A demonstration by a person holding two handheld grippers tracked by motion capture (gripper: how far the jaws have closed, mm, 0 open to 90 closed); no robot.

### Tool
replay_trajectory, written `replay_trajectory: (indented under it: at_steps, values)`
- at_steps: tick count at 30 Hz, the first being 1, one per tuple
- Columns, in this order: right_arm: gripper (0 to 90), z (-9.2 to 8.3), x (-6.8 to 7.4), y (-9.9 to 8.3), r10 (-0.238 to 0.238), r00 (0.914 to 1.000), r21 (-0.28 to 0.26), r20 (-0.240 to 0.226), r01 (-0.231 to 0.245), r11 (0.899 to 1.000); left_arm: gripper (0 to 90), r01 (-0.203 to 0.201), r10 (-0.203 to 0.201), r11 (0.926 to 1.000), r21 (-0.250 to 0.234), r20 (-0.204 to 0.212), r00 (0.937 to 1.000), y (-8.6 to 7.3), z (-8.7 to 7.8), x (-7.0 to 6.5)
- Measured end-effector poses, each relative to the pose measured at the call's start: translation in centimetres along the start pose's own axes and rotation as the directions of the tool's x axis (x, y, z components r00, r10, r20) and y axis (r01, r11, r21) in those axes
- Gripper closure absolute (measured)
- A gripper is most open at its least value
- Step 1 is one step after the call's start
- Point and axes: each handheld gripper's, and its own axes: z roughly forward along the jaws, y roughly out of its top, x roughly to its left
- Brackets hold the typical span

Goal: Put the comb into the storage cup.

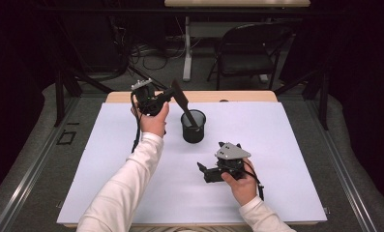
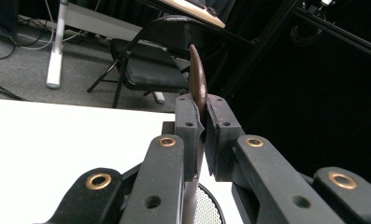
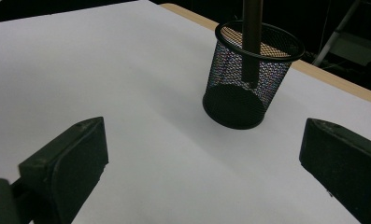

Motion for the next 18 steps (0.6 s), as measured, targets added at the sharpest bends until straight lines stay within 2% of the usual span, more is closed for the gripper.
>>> replay_trajectory:
  at_steps: [18]
  values:
    - [1.0, 0.0, 0.0, 0.0, -0.003, 1.0, 0.001, 0.0, 0.003, 1.0, 84.7, 0.019, -0.019, 0.9994, 0.027, 0.0, 0.9998, -1.3, 1.0, 0.2]
